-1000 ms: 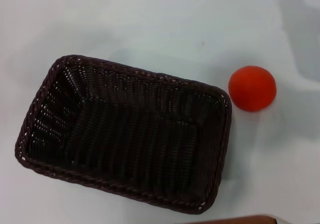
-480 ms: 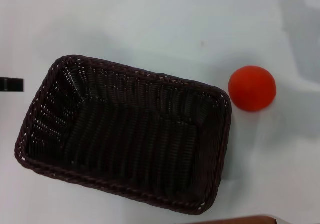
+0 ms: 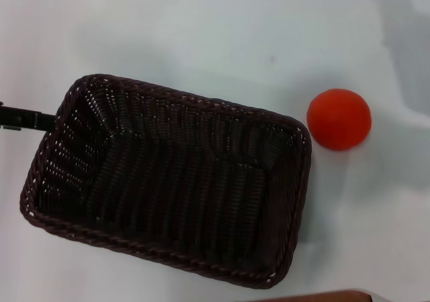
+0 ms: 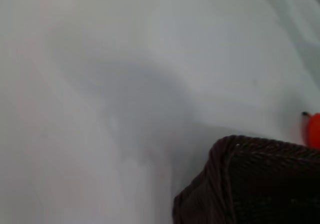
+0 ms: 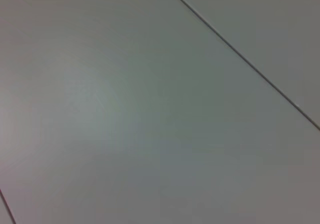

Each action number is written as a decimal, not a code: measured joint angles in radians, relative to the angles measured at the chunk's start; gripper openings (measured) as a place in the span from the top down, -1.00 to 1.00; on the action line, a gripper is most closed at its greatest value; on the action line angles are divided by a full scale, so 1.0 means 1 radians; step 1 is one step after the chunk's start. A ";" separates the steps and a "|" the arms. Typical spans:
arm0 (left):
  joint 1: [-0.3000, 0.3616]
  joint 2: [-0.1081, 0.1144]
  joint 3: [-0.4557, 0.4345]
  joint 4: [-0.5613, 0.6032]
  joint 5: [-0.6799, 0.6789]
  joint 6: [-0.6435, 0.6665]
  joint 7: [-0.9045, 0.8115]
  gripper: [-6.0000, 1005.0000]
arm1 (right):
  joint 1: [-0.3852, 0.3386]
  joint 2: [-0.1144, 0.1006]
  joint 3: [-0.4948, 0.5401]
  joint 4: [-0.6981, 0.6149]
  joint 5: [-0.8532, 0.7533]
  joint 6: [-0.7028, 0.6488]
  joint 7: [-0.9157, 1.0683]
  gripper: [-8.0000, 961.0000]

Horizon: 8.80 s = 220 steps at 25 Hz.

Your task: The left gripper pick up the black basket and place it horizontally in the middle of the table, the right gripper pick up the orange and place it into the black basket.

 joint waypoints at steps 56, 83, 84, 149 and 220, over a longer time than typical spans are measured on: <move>-0.026 -0.095 -0.032 0.008 -0.070 0.074 -0.136 0.72 | 0.012 0.000 0.034 0.005 0.002 -0.091 0.035 -0.71; 0.175 -0.102 0.329 0.031 -0.189 0.556 -0.400 0.72 | 0.029 -0.001 0.049 -0.007 0.002 -0.126 0.051 -0.66; 0.178 -0.102 0.329 0.033 -0.188 0.563 -0.400 0.72 | 0.029 -0.001 0.049 -0.006 0.002 -0.129 0.051 -0.65; 0.162 -0.097 -0.408 0.894 -1.275 0.185 1.443 -0.46 | -0.046 -0.324 -0.248 0.960 -1.642 0.233 1.165 -0.49; 0.166 -0.098 -0.399 0.959 -1.274 0.169 1.452 -0.34 | 0.178 -0.063 -0.242 0.585 -1.273 0.224 0.818 0.53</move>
